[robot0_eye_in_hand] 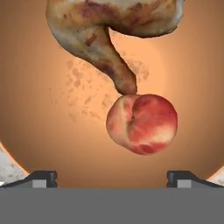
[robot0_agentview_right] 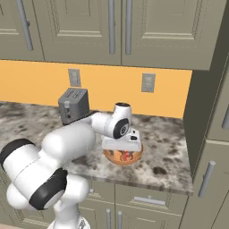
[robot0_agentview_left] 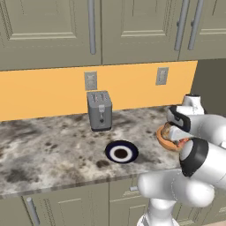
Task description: Remove the peach from the bowl and place it on the small plate. Then place the bowl with only the chicken drumstick in the microwave, close the door, and press the start button to microwave the chicken drumstick.
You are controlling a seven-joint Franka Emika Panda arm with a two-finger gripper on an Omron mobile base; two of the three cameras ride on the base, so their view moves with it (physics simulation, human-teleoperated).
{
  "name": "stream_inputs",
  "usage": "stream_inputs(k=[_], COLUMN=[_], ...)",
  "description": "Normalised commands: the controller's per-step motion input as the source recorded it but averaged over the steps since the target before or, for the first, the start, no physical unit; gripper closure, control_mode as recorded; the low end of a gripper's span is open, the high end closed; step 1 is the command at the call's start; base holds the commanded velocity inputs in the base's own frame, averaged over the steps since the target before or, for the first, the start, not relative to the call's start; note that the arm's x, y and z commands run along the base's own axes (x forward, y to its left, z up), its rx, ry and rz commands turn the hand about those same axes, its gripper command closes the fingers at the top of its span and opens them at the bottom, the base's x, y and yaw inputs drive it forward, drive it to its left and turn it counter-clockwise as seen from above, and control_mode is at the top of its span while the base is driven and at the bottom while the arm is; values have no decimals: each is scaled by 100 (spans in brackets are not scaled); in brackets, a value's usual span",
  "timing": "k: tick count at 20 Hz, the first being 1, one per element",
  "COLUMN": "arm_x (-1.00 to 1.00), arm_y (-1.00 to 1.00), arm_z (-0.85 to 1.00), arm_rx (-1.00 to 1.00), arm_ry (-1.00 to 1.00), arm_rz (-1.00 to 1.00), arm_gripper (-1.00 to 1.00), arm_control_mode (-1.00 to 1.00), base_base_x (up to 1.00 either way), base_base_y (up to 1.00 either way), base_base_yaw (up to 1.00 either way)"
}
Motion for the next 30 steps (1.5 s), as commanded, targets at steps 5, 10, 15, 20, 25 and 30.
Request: stream_inputs(k=[5,10,15,20,25,30], arm_x=[10,20,23,-5,-49,-31], arm_y=[-29,-11,0,0,0,10], arm_z=[-12,-20,-30,-24,-3,-21], arm_rx=[0,0,0,0,0,0], arm_ry=[11,11,9,2,-2,-2], arm_rz=[5,5,7,6,7,6], arm_gripper=[-100,-100,-100,-100,-100,100], arm_control_mode=[-100,-100,-100,-100,-100,-100], base_base_x=[0,0,0,0,0,0], base_base_y=[0,0,0,0,0,0], base_base_yaw=[0,0,0,0,0,0])
